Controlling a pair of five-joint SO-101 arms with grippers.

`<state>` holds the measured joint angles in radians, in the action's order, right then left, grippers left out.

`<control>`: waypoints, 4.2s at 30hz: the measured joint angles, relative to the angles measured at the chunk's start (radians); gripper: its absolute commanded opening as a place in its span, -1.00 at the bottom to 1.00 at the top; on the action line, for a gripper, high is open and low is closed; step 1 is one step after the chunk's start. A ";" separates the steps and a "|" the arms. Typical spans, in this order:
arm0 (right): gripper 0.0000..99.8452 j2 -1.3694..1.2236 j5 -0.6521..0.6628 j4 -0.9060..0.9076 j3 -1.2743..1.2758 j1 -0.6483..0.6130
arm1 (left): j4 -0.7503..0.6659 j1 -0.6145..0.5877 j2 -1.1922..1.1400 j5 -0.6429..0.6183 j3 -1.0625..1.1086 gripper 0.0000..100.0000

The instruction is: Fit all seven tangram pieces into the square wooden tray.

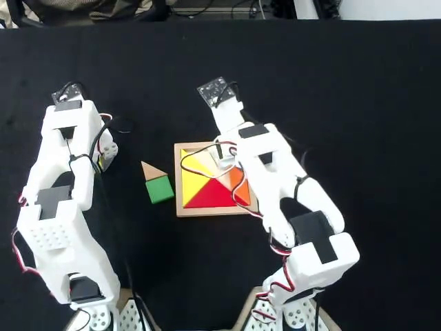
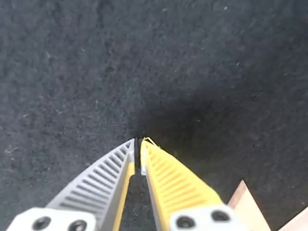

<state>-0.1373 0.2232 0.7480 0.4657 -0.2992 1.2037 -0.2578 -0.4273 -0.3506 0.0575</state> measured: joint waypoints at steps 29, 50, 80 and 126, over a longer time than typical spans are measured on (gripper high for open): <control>-0.95 0.496 0.031 -0.014 0.354 -0.080 | -0.077 0.018 0.014 -0.055 0.054 -0.94; -0.56 -0.411 0.117 0.348 -0.631 -0.410 | -0.083 -0.206 0.020 -0.241 0.061 -0.94; -0.59 -0.571 -0.032 0.560 -0.927 -0.537 | -0.089 -0.242 0.020 -0.250 0.061 -0.94; -0.46 -0.611 -0.034 0.565 -0.959 -0.542 | -0.089 -0.242 0.020 -0.250 0.061 -0.94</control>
<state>-0.7480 0.1895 1.3126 -0.4933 -0.8408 1.1147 -0.5002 -0.4074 -0.6007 0.1189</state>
